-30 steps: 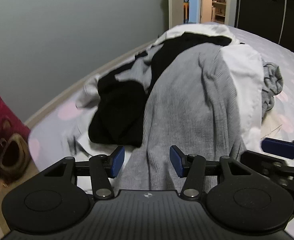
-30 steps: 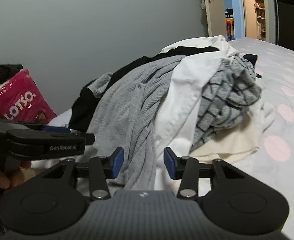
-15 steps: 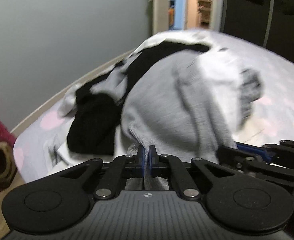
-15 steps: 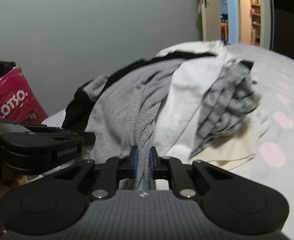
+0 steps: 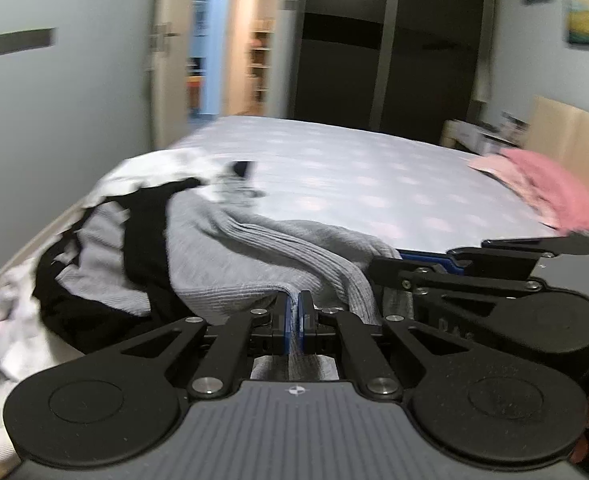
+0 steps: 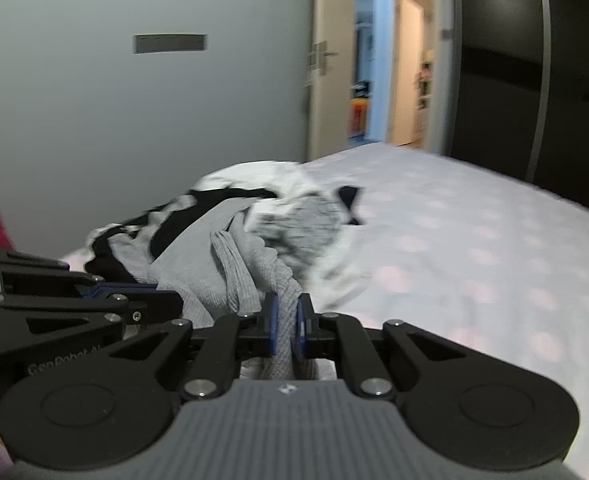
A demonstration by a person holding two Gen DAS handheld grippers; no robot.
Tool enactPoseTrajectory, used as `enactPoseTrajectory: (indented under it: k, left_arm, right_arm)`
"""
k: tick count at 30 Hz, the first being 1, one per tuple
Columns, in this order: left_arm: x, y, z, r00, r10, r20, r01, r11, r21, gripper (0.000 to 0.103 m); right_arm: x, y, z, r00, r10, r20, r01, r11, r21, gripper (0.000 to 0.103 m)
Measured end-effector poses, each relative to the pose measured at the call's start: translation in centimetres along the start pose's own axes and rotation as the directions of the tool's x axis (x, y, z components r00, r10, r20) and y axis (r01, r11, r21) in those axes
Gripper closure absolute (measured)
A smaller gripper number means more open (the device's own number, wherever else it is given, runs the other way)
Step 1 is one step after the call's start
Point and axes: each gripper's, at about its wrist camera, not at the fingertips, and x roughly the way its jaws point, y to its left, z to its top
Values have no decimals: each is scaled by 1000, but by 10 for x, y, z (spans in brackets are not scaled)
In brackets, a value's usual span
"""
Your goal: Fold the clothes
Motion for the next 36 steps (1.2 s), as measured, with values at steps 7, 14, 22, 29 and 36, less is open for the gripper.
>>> enactPoseTrajectory:
  k: [7,14,22,29,36]
  left_arm:
    - [3,-69,-15,975,-211,-67,218,969,120,101]
    - [-1,-140,-49,898,-387,-211,428,879,211,101]
    - [5,-156,-88,861,-380,-338,457,869,188,93]
    - [6,-114,-82,920,-242,-307,274,960,64,61]
    - [25,-64,-77,952,-60,-300,47,998,-51,55]
  right_arm:
    - [-69,-37,-44,984,-176,-14,176,982,61,93]
    - [-132,-70,-101,935,-332,-129,340,939,51,93]
    - [-148,-80,-158,910,-313,-274,323,946,-8,90]
    - [-151,-77,-168,917,-323,-235,311,947,-85,73]
    - [-123,-78,-145,948,-216,-233,215,976,-32,67]
